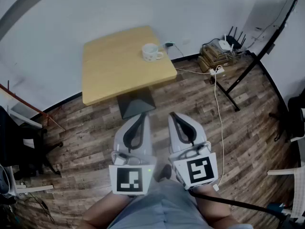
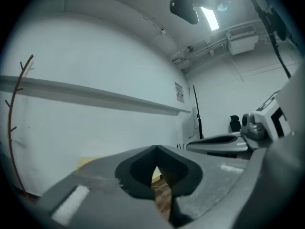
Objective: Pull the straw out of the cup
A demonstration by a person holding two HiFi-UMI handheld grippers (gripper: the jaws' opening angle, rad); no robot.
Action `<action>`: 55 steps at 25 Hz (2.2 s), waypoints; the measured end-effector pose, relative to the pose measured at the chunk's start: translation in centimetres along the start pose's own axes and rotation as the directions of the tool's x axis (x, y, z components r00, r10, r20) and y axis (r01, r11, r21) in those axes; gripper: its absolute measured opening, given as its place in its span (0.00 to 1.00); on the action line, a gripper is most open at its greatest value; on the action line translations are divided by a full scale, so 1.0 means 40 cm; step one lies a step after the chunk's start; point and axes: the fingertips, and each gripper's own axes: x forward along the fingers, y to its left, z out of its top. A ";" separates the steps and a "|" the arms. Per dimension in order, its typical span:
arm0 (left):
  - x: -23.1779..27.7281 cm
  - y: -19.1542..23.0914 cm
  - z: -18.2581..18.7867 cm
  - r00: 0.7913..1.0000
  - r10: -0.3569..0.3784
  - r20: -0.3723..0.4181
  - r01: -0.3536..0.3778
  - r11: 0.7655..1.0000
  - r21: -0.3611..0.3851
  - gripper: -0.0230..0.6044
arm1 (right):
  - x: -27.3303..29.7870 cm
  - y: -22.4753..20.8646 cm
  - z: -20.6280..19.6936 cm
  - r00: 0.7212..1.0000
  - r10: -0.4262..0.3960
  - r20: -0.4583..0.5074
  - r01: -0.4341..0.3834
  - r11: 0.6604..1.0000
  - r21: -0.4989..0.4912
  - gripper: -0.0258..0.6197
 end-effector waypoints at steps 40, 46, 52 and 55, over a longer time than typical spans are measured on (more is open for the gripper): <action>0.382 0.088 -0.046 0.999 0.036 -0.040 -0.036 0.999 -0.005 0.07 | 0.273 -0.287 -0.088 0.999 0.021 -0.042 -0.018 0.997 0.072 0.05; 0.485 0.186 -0.044 0.999 0.004 -0.043 -0.006 0.999 -0.050 0.07 | 0.429 -0.282 -0.078 0.998 0.021 -0.062 -0.017 0.998 0.068 0.05; 0.581 0.227 -0.039 0.999 -0.049 -0.013 0.048 0.997 -0.065 0.07 | 0.534 -0.315 -0.057 0.998 -0.009 -0.054 0.012 0.998 0.054 0.05; 0.620 0.242 -0.031 0.997 -0.083 0.005 0.083 0.994 -0.066 0.07 | 0.577 -0.321 -0.047 0.998 -0.024 -0.051 0.027 0.999 0.044 0.05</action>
